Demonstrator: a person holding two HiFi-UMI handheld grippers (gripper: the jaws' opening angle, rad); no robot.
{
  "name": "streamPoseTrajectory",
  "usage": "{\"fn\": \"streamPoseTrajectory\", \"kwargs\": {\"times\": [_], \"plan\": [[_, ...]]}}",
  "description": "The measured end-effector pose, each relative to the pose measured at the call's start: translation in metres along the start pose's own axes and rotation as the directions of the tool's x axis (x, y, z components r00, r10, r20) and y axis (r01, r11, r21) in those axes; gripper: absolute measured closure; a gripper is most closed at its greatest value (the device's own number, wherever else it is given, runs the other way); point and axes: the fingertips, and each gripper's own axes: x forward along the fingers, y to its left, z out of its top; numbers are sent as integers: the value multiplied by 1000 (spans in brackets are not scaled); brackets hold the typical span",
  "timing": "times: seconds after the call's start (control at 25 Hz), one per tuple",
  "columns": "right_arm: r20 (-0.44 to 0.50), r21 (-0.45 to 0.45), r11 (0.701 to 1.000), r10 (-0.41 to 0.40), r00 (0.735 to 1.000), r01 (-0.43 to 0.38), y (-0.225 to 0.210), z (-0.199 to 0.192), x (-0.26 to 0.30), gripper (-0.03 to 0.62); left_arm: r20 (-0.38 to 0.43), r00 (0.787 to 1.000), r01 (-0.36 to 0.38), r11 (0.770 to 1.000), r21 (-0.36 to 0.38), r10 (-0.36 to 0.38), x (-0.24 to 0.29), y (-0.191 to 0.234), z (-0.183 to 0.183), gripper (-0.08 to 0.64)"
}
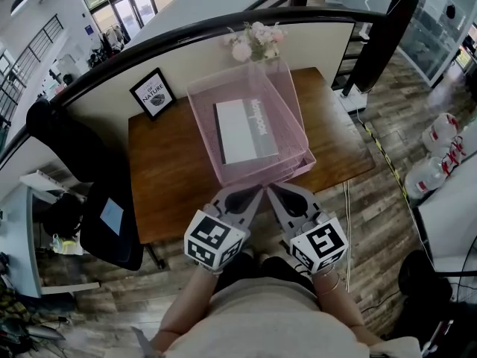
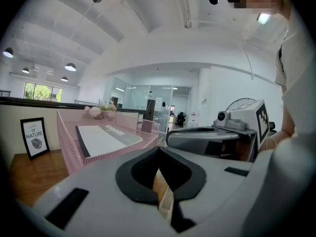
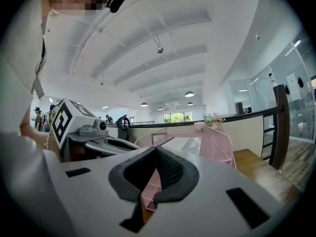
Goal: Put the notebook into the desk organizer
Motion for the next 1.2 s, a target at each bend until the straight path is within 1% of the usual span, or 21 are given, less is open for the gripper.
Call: {"fn": "streamPoseTrajectory", "kwargs": {"times": [0.36, 0.96, 1.2], "plan": [[-4, 19, 1000, 0, 1000, 0, -1, -2, 0, 581, 11, 1000, 1, 1000, -8, -1, -2, -2, 2, 548], [-2, 7, 1000, 8, 1000, -8, 3, -1, -2, 581, 37, 999, -4, 1000, -22, 5, -6, -1, 5, 548], [-18, 0, 1000, 8, 1000, -8, 5, -3, 2, 581, 38, 999, -2, 1000, -26, 3, -6, 1, 5, 548]]}}
